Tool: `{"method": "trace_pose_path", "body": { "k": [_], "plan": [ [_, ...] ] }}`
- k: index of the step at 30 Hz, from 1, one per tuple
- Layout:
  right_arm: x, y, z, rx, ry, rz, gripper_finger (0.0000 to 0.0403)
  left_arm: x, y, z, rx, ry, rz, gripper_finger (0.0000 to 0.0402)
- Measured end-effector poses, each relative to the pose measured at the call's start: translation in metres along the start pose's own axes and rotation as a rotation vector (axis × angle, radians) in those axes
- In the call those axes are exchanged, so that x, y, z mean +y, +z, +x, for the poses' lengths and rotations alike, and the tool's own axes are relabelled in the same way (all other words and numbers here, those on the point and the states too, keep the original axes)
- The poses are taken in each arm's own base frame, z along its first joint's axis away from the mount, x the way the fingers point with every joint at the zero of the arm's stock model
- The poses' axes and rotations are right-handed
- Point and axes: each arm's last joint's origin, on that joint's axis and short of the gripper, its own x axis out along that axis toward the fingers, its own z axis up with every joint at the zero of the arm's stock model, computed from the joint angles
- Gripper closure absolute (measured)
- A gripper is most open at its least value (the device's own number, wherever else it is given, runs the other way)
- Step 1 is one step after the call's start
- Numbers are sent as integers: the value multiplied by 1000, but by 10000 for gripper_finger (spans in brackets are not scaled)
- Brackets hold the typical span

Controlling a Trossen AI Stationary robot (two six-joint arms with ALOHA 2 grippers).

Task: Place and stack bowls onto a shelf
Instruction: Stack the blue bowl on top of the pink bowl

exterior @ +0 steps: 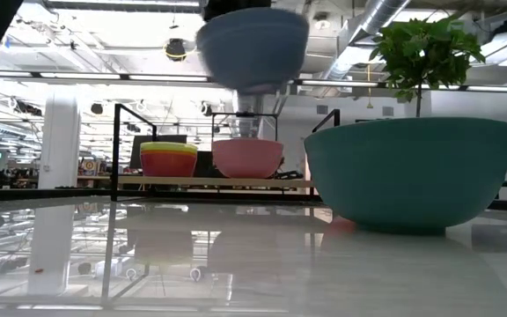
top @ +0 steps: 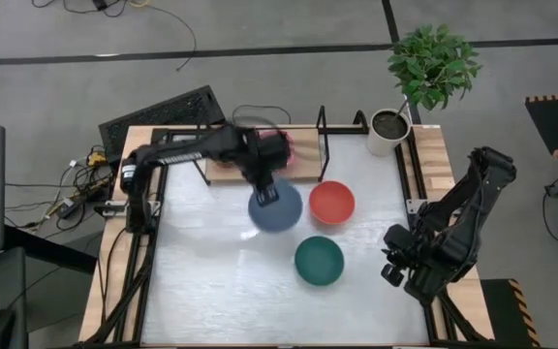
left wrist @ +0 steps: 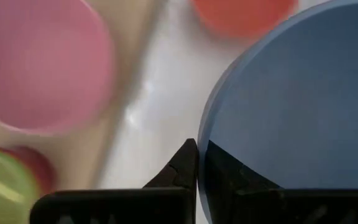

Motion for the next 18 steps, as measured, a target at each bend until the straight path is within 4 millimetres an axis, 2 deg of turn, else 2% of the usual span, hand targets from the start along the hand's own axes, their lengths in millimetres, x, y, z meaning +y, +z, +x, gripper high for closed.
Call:
{"method": "trace_pose_path", "body": {
  "k": [3,8,13,18],
  "plan": [
    [0,0,5,1,-7,14,275,25,13,-23,-108,55,-69,401],
    [0,5,8,1,-14,37,275,77,24,-43,-224,221,-251,401],
    [0,8,10,2,-24,32,275,125,29,-39,-275,269,-398,401],
    [0,13,12,1,-27,58,275,149,33,-19,-230,271,-421,401]
  ]
}}
